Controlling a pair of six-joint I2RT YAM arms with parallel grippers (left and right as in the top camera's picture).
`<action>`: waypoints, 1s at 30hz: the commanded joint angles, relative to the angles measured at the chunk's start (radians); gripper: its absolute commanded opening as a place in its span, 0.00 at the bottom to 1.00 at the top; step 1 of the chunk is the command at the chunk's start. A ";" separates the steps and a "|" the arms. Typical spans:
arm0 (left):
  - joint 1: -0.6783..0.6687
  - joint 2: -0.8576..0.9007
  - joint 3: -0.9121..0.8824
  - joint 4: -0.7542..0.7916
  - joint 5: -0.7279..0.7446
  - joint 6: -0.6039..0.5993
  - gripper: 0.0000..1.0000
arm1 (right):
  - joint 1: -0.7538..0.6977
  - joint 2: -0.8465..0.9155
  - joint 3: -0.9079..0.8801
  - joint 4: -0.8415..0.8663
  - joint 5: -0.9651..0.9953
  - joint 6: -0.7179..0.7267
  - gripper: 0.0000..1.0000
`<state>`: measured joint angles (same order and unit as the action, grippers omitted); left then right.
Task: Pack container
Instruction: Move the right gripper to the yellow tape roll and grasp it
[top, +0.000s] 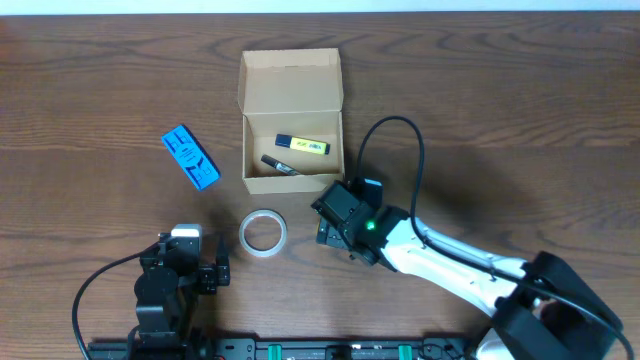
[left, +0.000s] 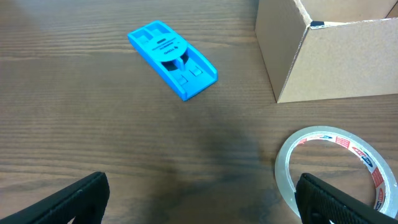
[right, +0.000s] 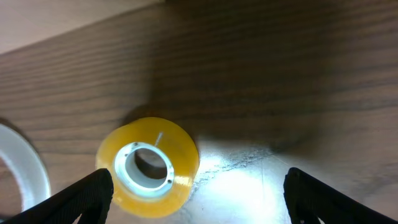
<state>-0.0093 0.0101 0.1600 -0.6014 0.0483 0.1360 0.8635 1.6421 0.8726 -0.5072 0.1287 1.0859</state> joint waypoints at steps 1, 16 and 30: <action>0.004 -0.006 -0.006 0.001 -0.007 0.014 0.95 | 0.010 0.028 -0.010 0.004 -0.002 0.043 0.86; 0.004 -0.006 -0.006 0.001 -0.007 0.014 0.95 | 0.010 0.066 -0.010 0.001 -0.006 0.069 0.29; 0.004 -0.006 -0.006 0.001 -0.007 0.014 0.96 | 0.006 0.043 0.032 -0.046 -0.006 -0.032 0.01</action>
<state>-0.0090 0.0101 0.1600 -0.6014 0.0483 0.1360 0.8635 1.6932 0.8814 -0.5297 0.1112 1.1015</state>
